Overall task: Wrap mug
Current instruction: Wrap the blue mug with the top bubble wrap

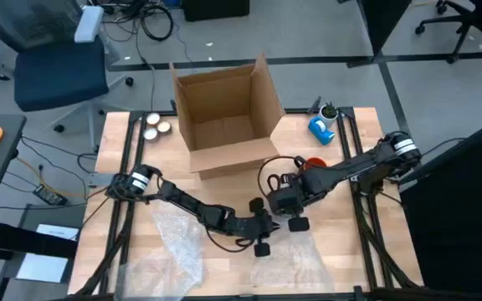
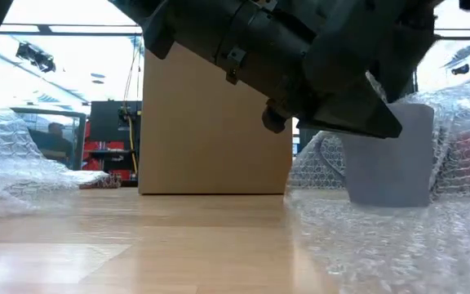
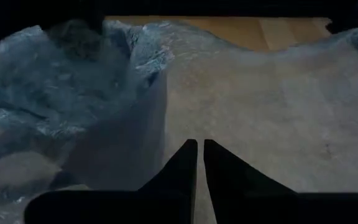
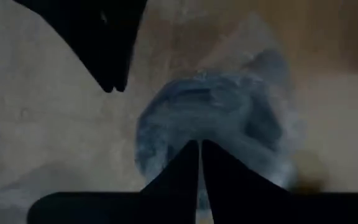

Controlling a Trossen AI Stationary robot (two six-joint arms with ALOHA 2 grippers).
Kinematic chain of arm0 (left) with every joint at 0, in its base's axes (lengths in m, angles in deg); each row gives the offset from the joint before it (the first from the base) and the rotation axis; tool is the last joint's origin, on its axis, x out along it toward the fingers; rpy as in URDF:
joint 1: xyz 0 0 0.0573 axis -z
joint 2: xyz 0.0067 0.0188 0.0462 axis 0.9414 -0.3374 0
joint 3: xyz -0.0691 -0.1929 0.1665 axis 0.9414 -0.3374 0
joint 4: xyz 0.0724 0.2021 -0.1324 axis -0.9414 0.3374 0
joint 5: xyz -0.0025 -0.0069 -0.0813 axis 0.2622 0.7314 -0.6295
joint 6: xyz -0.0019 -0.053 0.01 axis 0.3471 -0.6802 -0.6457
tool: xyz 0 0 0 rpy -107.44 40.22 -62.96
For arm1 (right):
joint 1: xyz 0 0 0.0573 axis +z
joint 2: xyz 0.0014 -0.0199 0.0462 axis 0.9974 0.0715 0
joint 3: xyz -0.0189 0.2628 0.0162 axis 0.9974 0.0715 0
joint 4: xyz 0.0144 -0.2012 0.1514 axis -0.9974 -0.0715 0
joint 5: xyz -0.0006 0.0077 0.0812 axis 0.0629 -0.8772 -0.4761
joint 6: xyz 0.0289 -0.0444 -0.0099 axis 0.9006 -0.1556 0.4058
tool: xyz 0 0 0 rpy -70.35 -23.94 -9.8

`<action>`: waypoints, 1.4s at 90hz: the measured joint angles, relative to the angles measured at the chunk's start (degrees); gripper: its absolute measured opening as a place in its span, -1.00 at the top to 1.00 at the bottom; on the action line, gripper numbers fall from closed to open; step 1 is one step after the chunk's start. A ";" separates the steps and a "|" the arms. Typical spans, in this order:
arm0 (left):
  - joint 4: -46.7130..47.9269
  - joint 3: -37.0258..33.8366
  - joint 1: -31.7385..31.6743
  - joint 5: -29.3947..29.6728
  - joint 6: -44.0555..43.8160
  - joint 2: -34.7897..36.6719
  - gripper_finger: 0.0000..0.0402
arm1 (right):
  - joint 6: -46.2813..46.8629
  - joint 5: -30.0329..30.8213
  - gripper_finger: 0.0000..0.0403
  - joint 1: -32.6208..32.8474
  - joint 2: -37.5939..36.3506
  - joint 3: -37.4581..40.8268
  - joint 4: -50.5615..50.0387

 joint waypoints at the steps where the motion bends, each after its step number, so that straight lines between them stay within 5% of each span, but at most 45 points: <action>1: -0.01 0.00 0.00 0.00 0.41 0.00 0.93 | 0.24 0.30 1.00 0.28 0.00 -0.44 -0.37; 28: 5.39 3.19 2.02 0.38 8.73 0.94 0.92 | 6.75 1.88 1.00 11.58 -0.02 -4.13 0.02; 71: 29.34 16.51 6.85 13.77 17.54 1.57 0.92 | 36.10 -2.00 0.91 29.88 0.04 -3.67 -6.24; 100: 33.88 15.91 8.24 14.11 14.26 1.53 0.92 | 45.81 -4.74 0.42 36.63 0.09 10.89 5.09; 126: 33.82 15.91 8.34 14.16 14.06 1.53 0.93 | 44.28 -5.66 0.31 32.63 0.13 20.32 18.92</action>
